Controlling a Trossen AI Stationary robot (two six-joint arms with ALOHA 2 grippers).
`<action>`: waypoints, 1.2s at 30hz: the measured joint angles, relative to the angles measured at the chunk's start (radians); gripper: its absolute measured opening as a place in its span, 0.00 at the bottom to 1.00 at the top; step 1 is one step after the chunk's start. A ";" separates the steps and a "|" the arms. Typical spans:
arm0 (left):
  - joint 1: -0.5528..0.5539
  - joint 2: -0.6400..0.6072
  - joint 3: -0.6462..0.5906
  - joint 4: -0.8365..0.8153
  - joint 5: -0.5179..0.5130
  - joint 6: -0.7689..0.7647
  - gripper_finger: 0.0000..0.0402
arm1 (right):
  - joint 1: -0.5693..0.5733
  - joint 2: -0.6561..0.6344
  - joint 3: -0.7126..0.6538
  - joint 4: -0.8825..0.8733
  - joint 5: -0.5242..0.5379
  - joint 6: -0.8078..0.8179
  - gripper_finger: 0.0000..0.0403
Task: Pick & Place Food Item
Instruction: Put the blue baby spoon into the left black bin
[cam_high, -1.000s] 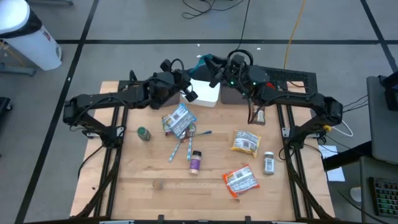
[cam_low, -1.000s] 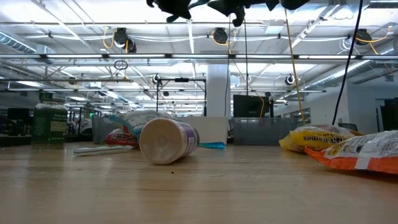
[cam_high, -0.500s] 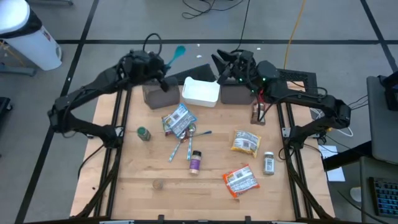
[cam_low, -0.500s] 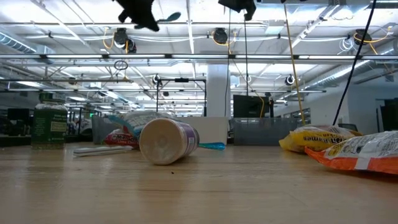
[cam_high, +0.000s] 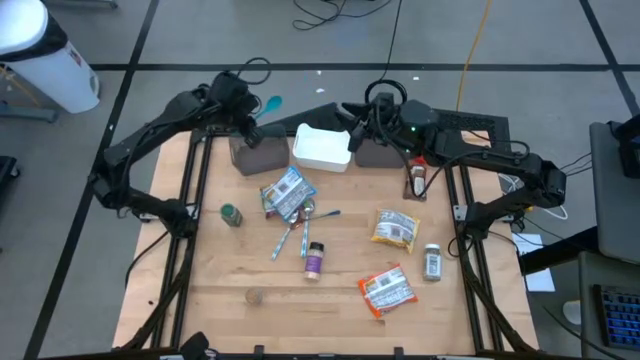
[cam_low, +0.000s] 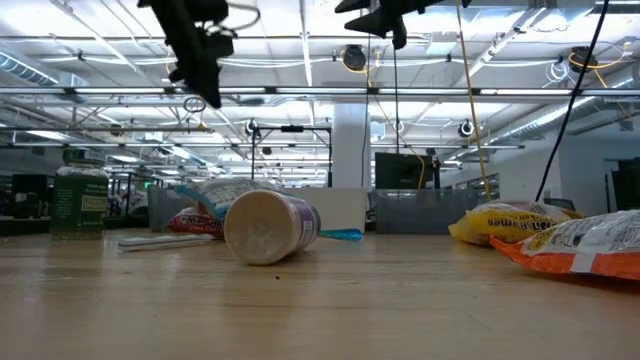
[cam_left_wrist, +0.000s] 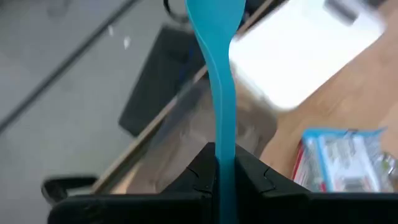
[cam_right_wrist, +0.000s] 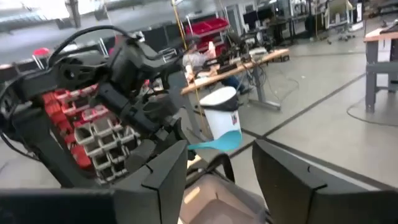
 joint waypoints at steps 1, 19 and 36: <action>0.003 0.015 0.000 -0.013 0.000 -0.010 0.06 | 0.000 0.000 0.000 -0.010 0.000 0.000 0.43; -0.010 0.030 -0.381 0.240 0.020 -0.212 0.06 | 0.000 0.000 0.000 -0.216 0.000 0.067 0.42; 0.077 0.097 -0.422 0.322 -0.001 -0.051 0.06 | 0.000 0.000 0.000 -0.232 -0.001 0.067 0.41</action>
